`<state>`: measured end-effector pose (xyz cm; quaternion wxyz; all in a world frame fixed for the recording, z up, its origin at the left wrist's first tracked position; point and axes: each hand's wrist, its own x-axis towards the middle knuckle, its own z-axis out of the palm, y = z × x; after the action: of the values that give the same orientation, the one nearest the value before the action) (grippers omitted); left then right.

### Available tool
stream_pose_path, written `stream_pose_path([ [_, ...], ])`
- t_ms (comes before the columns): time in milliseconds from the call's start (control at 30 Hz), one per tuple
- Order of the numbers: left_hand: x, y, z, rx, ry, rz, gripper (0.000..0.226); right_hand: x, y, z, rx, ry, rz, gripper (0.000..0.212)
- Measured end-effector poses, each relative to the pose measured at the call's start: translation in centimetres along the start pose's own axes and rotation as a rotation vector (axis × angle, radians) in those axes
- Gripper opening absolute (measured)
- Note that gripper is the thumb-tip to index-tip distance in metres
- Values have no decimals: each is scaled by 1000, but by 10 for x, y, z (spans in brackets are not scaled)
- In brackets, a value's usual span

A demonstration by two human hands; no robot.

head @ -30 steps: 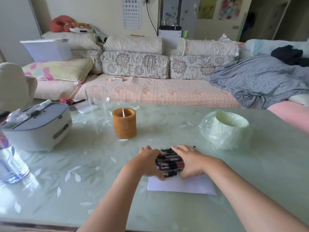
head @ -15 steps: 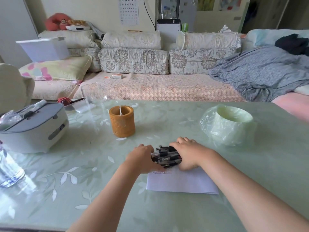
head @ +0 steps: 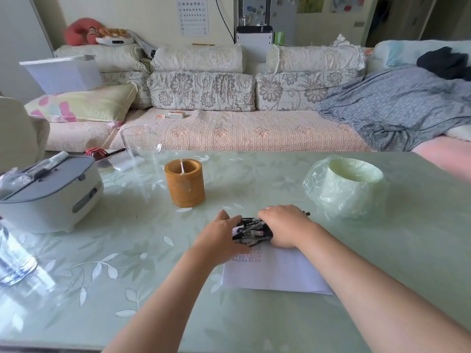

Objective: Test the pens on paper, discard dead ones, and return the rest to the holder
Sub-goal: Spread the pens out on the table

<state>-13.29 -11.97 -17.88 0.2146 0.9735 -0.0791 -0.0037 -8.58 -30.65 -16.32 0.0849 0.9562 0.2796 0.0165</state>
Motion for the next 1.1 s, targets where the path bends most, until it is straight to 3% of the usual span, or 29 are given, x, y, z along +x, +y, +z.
stream_pose_path([
  [267,-4,-5,-3,198,100,107,91,10,-1,0,-40,139,-12,24],
  [433,-11,-16,-24,198,207,144,90,23,-24,-17,15,231,-83,22],
  [667,-43,-60,-44,222,55,-24,60,45,-90,-20,22,187,-239,27],
  [867,-71,-91,-49,100,-90,-170,76,64,-143,-19,-49,152,-322,34],
  [1000,-78,-101,-47,117,-46,-239,56,72,-160,-23,-116,169,-340,49],
  [1100,-79,-101,-45,142,-51,-264,61,74,-160,-23,-114,177,-338,58],
])
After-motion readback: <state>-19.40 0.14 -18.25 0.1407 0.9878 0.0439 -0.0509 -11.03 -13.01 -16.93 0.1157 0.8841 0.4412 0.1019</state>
